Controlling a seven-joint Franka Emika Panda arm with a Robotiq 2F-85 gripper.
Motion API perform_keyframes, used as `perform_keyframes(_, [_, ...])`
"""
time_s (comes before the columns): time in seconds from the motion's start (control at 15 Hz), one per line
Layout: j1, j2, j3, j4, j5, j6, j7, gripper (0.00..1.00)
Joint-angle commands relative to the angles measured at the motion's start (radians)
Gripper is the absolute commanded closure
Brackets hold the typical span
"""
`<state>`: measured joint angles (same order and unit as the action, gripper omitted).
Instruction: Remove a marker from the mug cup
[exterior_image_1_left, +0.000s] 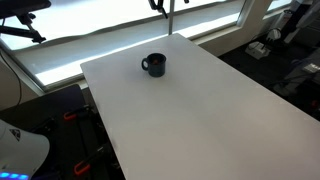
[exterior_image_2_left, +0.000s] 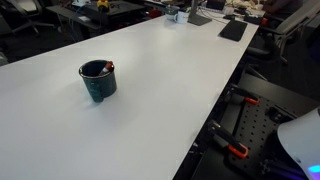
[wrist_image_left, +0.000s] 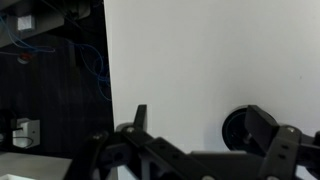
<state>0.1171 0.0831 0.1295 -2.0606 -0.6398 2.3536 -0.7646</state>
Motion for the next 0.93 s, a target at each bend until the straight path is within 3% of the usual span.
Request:
perform_keyframes(0.0, [0.002,0.001,-0.001,-0.004,0.004,0.003,-0.016,0.00])
perform_keyframes(0.2, [0.002,0.003,-0.001,-0.005,0.004,0.007,-0.021,0.00])
perform_keyframes(0.53, [-0.036,0.062,0.020,0.001,0.329,0.210,-0.452,0.00])
perform_keyframes(0.8, [-0.067,0.113,0.073,0.002,0.648,0.169,-0.780,0.00])
perform_keyframes(0.87, [-0.064,0.122,0.067,0.003,0.657,0.134,-0.781,0.00])
